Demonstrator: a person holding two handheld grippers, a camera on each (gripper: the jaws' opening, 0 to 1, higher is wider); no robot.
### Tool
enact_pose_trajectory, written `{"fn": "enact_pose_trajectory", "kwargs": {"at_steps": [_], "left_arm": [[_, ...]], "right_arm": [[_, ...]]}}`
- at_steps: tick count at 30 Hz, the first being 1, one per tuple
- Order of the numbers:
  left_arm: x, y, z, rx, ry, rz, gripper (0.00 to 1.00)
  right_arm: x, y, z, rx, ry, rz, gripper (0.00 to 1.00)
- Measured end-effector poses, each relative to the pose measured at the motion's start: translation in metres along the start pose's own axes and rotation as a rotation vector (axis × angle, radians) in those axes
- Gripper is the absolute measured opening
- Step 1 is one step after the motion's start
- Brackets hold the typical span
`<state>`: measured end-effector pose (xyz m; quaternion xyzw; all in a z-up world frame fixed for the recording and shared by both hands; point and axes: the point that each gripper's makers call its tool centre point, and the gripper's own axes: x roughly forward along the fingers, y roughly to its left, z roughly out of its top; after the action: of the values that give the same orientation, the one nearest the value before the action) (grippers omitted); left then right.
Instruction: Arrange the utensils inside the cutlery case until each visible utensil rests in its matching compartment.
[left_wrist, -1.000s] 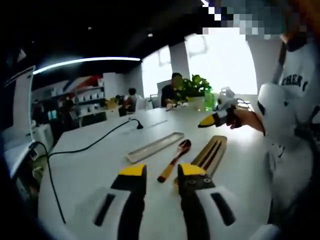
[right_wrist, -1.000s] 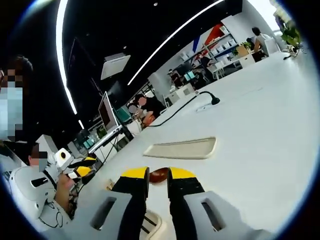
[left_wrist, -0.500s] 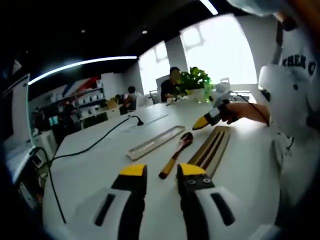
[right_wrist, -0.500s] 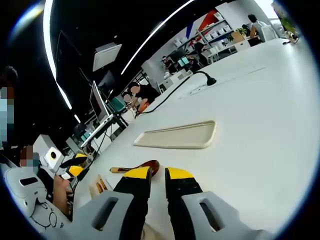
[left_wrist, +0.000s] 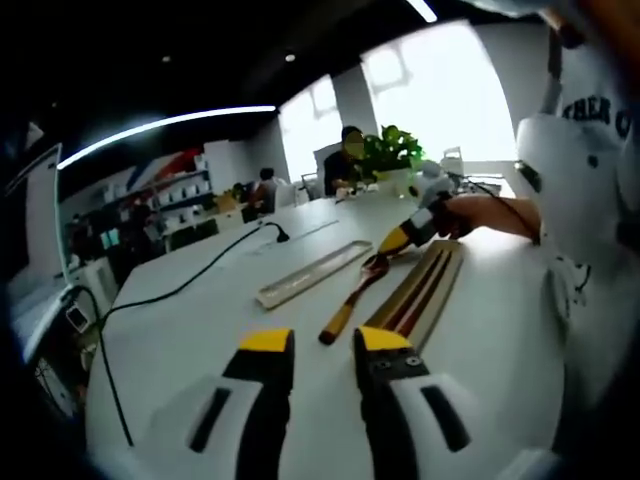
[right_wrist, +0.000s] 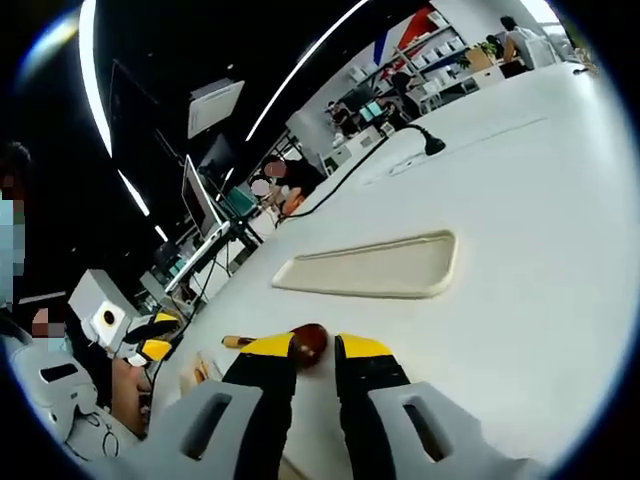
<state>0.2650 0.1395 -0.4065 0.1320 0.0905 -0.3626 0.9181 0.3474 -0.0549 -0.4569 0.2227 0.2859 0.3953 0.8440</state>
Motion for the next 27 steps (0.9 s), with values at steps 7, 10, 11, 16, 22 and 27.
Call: {"fn": "enact_pose_trajectory", "kwargs": {"at_steps": [7,10,11,16,22,27], "left_arm": [[0.0,0.0,-0.003,0.0,0.003,0.004,0.25],[-0.001,0.0,-0.006,0.001,0.01,0.004,0.25],[-0.001,0.0,-0.006,0.0,0.012,0.005,0.25],[-0.001,0.001,-0.009,-0.003,0.016,0.01,0.25],[0.0,0.0,-0.007,-0.004,0.009,0.005,0.25],[0.003,-0.003,-0.007,0.006,0.014,-0.003,0.25]], "right_arm": [[0.004,0.001,-0.006,-0.053,0.048,-0.02,0.06],[0.003,-0.001,-0.006,-0.055,0.055,-0.019,0.05],[0.002,-0.001,-0.006,-0.054,0.057,-0.018,0.04],[-0.002,-0.003,-0.003,-0.015,0.063,-0.025,0.02],[-0.011,0.005,0.005,0.07,0.012,-0.01,0.01],[-0.02,0.015,0.006,0.172,-0.018,0.035,0.0]]}}
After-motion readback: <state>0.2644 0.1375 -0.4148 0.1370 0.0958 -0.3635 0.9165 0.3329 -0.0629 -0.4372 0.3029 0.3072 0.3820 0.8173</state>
